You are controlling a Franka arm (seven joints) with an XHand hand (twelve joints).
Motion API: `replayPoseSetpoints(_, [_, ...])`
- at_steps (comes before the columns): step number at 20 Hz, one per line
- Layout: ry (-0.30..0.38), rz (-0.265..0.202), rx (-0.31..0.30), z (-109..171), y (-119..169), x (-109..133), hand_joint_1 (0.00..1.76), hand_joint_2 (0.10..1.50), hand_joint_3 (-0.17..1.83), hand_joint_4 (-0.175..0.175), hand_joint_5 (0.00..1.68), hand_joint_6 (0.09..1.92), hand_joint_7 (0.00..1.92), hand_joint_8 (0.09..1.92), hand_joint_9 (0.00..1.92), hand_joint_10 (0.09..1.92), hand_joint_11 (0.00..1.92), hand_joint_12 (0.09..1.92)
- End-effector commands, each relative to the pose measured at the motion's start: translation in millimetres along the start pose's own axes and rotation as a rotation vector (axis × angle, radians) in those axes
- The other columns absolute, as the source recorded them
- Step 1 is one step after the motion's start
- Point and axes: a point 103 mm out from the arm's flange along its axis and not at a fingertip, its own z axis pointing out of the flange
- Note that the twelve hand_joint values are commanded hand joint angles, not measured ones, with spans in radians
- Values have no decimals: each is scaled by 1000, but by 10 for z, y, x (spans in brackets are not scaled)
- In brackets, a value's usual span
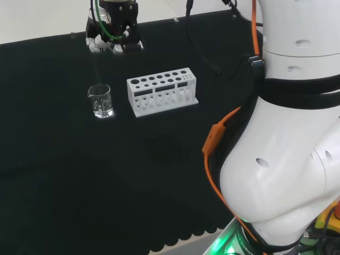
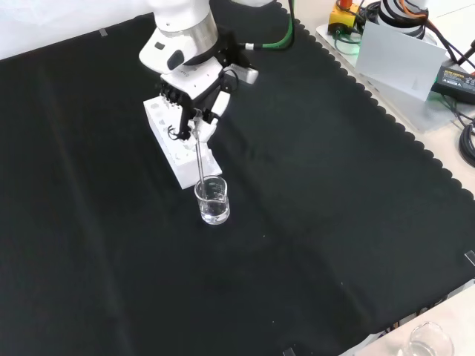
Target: Stir in the beaker to the left of the white test tube rack with the glass rod.
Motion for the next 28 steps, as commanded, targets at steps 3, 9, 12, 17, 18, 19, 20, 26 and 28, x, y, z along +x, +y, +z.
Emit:
replayPoseSetpoints(3, [-4,-18,-12,-64,-408,187,1289,1097,-175,-86,1117,742,1314,626,1654,647,1668,711])
replayPoseSetpoints(9, [9,-47,-9,-28,-437,380,1288,1097,-175,-85,1117,742,1314,626,1654,647,1668,712])
replayPoseSetpoints(12, [13,-59,-11,-13,-360,425,1289,1096,-175,-85,1117,742,1314,626,1654,646,1668,712])
replayPoseSetpoints(17, [20,-72,-6,21,-187,432,1288,1097,-175,-85,1118,742,1314,626,1654,646,1668,712])
replayPoseSetpoints(18, [21,-74,-3,31,-140,423,1288,1097,-175,-85,1118,742,1314,625,1654,646,1668,712])
replayPoseSetpoints(19, [24,-74,-1,40,-86,405,1288,1096,-175,-85,1118,742,1314,625,1654,646,1668,712])
replayPoseSetpoints(20, [25,-74,0,47,-41,383,1288,1096,-175,-85,1118,742,1314,625,1654,646,1668,712])
replayPoseSetpoints(26, [27,-60,-2,22,80,185,1288,1096,-175,-84,1118,742,1314,625,1654,645,1668,713])
replayPoseSetpoints(28, [26,-47,-5,-7,57,97,1288,1097,-175,-84,1117,742,1314,625,1654,645,1668,713])
